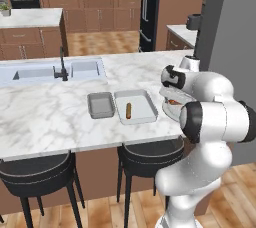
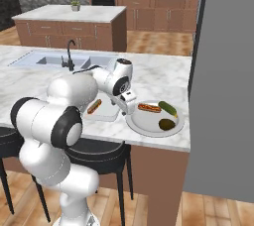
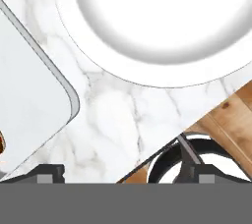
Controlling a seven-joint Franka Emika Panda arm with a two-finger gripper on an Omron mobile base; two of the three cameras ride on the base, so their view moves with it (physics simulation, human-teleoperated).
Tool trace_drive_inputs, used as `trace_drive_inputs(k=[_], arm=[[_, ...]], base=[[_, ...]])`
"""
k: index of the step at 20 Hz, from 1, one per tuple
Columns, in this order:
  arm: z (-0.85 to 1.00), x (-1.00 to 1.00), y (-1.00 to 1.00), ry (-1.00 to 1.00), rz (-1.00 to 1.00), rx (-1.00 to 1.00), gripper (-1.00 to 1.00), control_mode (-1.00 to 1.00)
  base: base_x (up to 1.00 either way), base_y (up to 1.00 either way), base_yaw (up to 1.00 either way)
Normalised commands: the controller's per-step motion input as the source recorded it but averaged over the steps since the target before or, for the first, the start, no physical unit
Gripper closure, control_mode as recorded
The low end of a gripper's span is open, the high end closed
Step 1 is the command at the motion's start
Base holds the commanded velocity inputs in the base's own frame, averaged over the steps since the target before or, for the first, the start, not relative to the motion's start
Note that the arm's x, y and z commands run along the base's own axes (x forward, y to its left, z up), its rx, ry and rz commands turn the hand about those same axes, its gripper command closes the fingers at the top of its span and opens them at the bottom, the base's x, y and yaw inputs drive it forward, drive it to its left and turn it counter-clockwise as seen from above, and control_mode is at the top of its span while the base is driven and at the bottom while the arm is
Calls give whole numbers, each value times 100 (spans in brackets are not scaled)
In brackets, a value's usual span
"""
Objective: Place one cooked food and one vegetable from the large plate to each tupperware container.
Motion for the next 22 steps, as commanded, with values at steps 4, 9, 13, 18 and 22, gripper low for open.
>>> trace_drive_inputs(k=[4,9,13,18,22], arm=[[21,-36,-72,0,-20,0,-100,-100],[17,-7,-73,0,-14,4,-100,-100],[9,0,-66,0,-14,6,-100,-100],[0,0,-57,0,-17,1,-100,-100],[0,0,-41,0,-20,0,-100,-100]], base=[[0,0,0],[0,0,0],[0,0,0],[0,0,0],[0,0,0]])
